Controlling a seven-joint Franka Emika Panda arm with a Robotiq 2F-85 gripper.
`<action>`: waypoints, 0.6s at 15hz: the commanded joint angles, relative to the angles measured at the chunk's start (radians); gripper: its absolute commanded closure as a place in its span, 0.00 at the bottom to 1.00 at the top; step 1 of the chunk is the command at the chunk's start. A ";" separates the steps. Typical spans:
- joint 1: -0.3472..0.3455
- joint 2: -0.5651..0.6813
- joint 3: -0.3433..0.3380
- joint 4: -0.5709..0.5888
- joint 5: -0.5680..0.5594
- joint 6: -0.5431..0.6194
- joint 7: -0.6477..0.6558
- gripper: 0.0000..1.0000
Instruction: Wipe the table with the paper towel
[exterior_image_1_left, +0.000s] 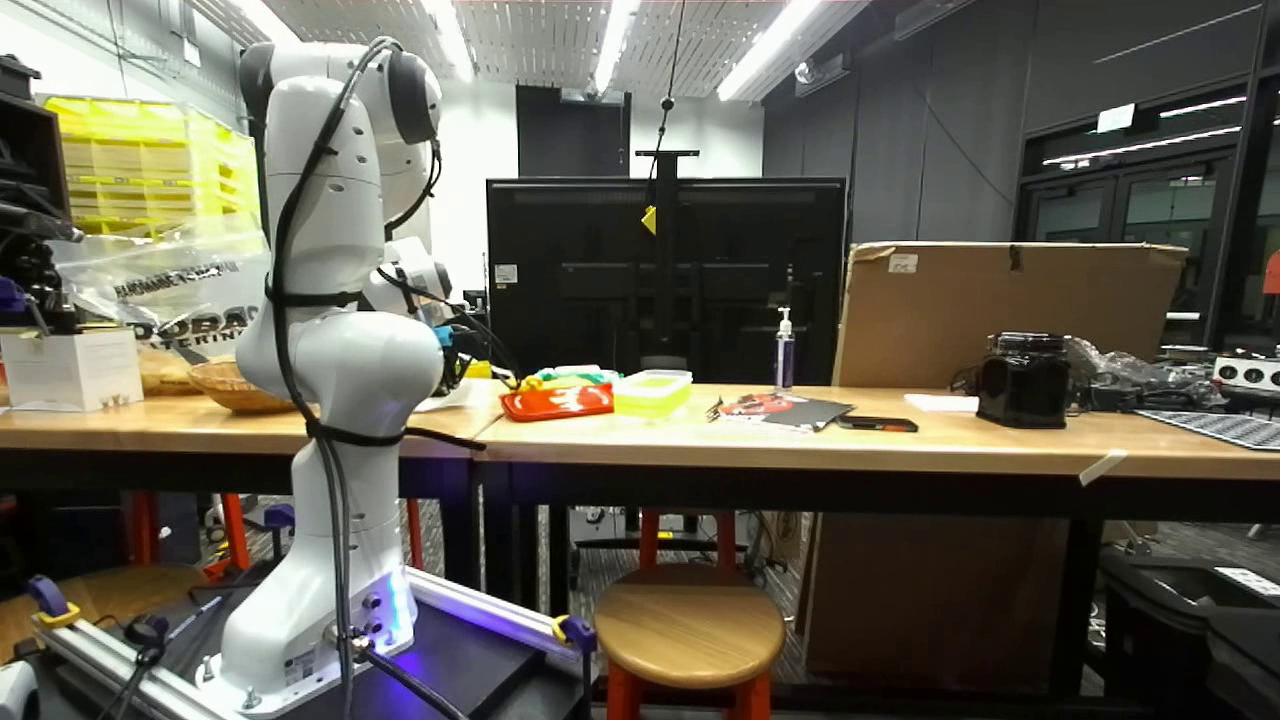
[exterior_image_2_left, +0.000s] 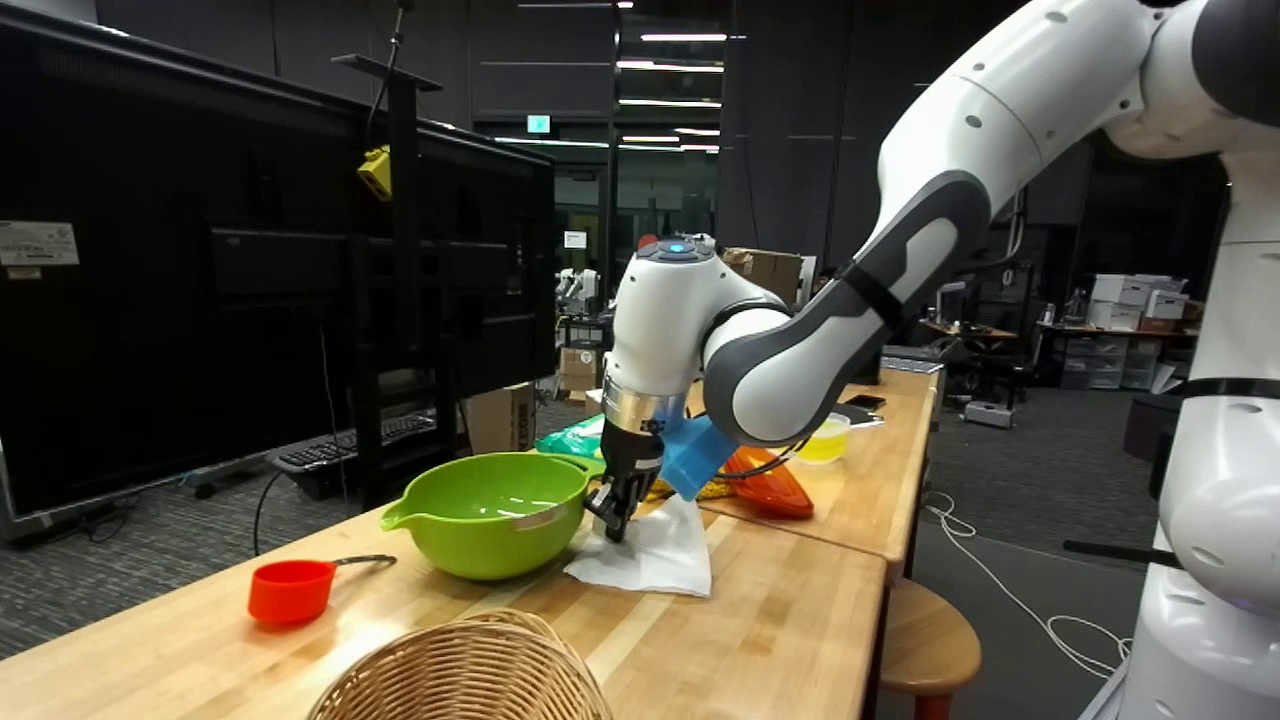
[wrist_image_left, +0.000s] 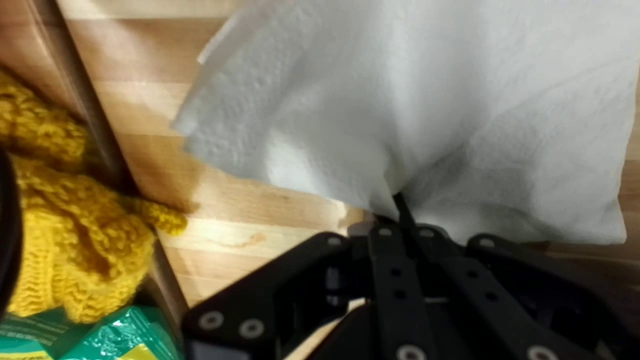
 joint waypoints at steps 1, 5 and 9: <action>0.068 -0.021 -0.094 -0.089 0.027 0.006 0.046 1.00; 0.084 -0.104 -0.136 -0.181 0.061 0.032 0.133 1.00; 0.067 -0.214 -0.135 -0.307 0.096 0.067 0.251 1.00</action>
